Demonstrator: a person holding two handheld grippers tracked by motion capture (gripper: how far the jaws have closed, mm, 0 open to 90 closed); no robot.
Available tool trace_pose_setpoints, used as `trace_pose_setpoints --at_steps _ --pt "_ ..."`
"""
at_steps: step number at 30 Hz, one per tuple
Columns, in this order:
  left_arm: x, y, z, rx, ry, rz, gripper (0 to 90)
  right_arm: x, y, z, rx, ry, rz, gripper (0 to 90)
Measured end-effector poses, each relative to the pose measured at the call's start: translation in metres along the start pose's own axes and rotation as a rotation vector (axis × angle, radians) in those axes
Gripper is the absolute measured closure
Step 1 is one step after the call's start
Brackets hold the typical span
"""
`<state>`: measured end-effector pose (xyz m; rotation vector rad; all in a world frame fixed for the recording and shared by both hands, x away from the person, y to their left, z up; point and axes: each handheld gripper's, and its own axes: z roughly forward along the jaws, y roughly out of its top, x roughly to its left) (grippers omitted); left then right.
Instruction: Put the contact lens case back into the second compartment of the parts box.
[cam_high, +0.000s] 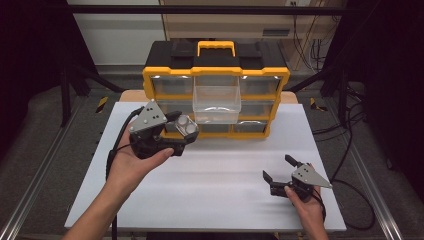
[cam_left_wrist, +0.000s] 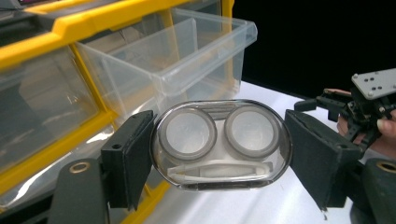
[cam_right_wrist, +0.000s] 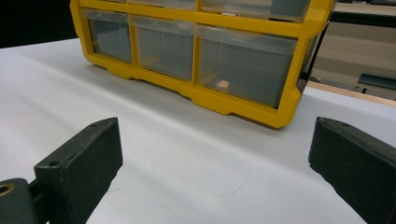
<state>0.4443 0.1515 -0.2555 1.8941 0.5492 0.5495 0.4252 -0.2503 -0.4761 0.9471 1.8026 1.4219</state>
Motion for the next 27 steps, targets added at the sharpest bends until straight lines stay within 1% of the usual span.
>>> trace_pose_setpoints --at_steps 8,14,18,21,27 --pt "0.004 0.013 0.0 -0.016 0.004 -0.001 26.3 0.0 0.0 0.0 0.001 0.002 -0.001 3.3" --pt "0.01 0.023 0.002 -0.028 0.012 -0.008 26.3 0.0 0.0 0.0 0.001 0.002 -0.001 3.3" --pt "0.015 0.03 0.003 -0.04 0.012 -0.022 26.2 0.0 0.0 0.0 0.002 0.002 0.0 3.3" --pt "0.019 0.035 0.004 -0.044 0.02 -0.029 26.3 0.0 0.0 0.0 0.002 0.003 0.0 3.3" --pt "0.023 0.041 0.005 -0.05 0.024 -0.038 26.2 -0.001 0.0 0.0 0.002 0.002 -0.001 3.3"
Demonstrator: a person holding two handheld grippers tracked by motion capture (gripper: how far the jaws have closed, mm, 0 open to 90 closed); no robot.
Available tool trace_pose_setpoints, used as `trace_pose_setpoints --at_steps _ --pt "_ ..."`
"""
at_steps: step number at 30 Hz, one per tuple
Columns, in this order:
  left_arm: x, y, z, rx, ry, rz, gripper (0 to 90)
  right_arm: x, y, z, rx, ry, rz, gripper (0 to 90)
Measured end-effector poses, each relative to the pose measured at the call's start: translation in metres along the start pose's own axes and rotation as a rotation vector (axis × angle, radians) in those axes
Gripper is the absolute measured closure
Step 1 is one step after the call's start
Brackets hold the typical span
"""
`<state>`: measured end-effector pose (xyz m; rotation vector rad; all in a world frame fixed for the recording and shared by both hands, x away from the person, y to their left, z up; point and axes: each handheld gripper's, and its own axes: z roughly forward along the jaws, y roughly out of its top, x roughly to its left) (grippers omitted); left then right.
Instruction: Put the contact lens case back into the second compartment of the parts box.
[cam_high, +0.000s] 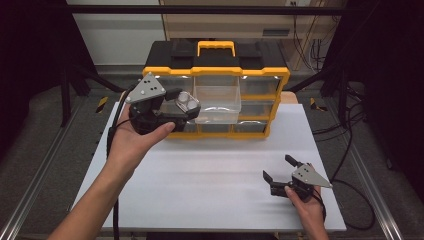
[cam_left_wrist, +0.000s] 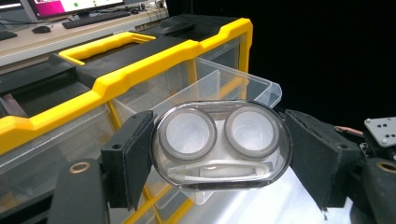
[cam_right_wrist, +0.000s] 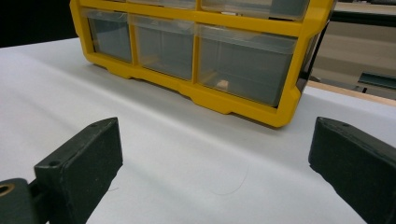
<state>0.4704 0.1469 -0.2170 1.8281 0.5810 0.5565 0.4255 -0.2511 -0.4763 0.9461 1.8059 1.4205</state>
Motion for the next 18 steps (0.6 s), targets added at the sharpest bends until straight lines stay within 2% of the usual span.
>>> trace_pose_setpoints --at_steps 5,18 --pt "0.002 0.012 0.001 -0.011 0.001 0.002 26.2 0.0 0.0 0.0 0.002 0.0 -0.001 3.2" --pt "0.009 0.017 0.015 0.005 0.025 -0.004 26.2 -0.001 0.0 -0.001 -0.001 -0.001 -0.001 3.2"
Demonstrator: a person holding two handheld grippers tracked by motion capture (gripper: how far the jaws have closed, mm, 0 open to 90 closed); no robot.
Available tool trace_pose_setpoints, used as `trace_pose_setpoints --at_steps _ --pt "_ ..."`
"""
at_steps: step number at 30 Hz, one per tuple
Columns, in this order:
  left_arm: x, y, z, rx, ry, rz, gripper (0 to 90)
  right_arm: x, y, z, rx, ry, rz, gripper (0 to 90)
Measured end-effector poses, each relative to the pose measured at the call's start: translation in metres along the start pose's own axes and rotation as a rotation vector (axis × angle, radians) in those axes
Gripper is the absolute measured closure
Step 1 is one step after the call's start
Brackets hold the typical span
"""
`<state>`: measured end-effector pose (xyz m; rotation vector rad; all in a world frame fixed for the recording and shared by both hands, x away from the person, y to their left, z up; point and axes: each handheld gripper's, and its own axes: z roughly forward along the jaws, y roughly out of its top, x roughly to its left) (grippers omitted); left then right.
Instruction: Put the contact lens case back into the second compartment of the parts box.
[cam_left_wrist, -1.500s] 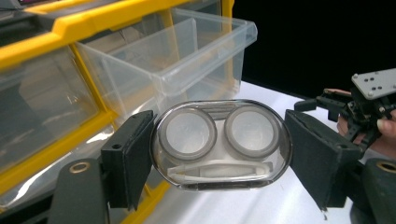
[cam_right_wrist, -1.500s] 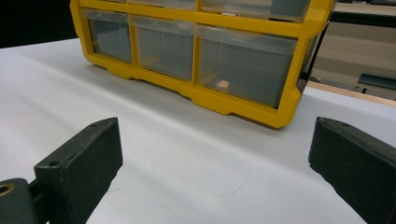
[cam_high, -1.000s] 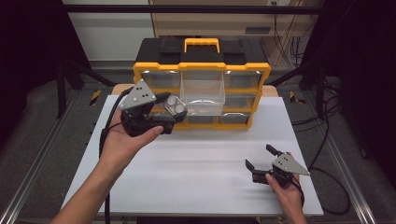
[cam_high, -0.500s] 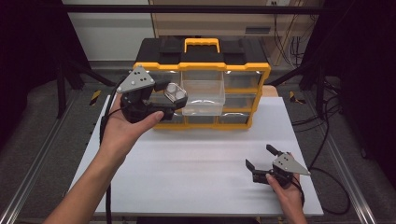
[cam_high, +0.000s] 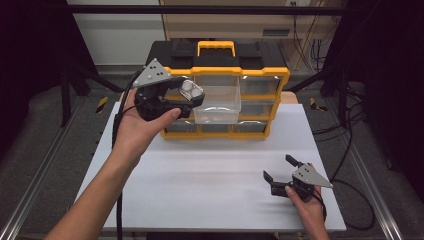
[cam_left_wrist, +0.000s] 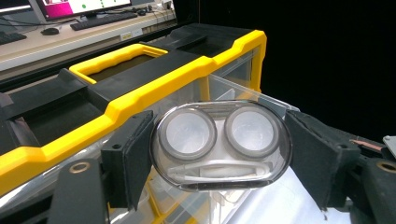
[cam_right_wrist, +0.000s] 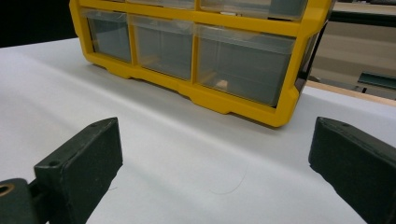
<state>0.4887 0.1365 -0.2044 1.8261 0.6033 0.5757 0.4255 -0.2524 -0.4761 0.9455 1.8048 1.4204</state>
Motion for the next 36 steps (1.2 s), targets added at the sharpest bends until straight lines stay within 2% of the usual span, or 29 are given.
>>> trace_pose_setpoints --at_steps 20,36 --pt "-0.003 0.004 0.015 0.002 0.007 0.005 26.2 -0.001 0.0 -0.001 -0.001 -0.003 0.003 3.2" --pt "-0.004 0.004 0.034 0.026 0.014 0.005 26.2 -0.003 0.0 -0.002 -0.005 -0.005 0.008 3.2"
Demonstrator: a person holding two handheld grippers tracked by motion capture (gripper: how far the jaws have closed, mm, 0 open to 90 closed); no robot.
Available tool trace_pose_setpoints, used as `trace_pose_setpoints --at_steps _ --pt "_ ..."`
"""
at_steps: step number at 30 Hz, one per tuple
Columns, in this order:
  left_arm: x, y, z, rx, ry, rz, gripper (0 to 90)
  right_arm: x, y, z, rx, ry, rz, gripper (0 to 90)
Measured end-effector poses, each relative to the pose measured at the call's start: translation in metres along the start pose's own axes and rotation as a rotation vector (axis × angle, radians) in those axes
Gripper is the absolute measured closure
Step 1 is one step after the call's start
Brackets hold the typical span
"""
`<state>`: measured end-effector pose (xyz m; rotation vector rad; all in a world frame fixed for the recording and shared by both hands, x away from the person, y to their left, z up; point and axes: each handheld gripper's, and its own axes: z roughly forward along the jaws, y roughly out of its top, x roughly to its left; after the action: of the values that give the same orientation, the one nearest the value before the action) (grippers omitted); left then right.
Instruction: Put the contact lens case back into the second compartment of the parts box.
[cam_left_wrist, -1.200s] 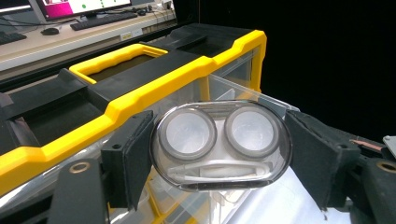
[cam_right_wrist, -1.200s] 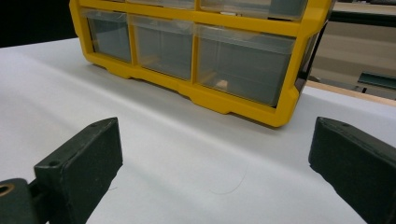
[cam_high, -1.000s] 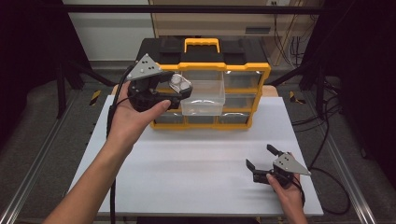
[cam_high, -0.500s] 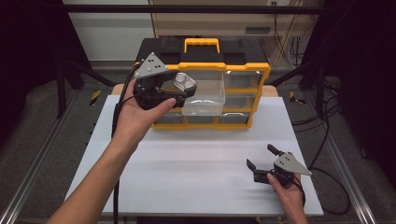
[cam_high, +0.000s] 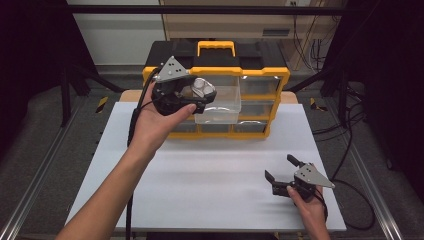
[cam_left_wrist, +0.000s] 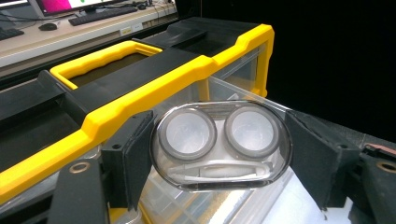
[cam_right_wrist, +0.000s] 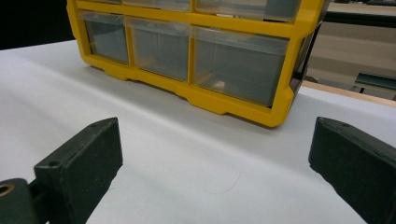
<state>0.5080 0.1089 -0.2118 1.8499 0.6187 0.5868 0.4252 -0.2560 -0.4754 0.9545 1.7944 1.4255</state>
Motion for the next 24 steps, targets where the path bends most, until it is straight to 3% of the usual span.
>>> trace_pose_setpoints --at_steps 15,24 --pt "0.002 -0.002 0.015 0.004 0.02 -0.037 26.2 0.0 0.0 0.0 -0.003 0.004 -0.001 3.2" --pt "0.001 0.002 0.018 0.01 0.031 -0.028 26.2 0.0 0.0 0.0 0.0 0.008 0.001 3.2"
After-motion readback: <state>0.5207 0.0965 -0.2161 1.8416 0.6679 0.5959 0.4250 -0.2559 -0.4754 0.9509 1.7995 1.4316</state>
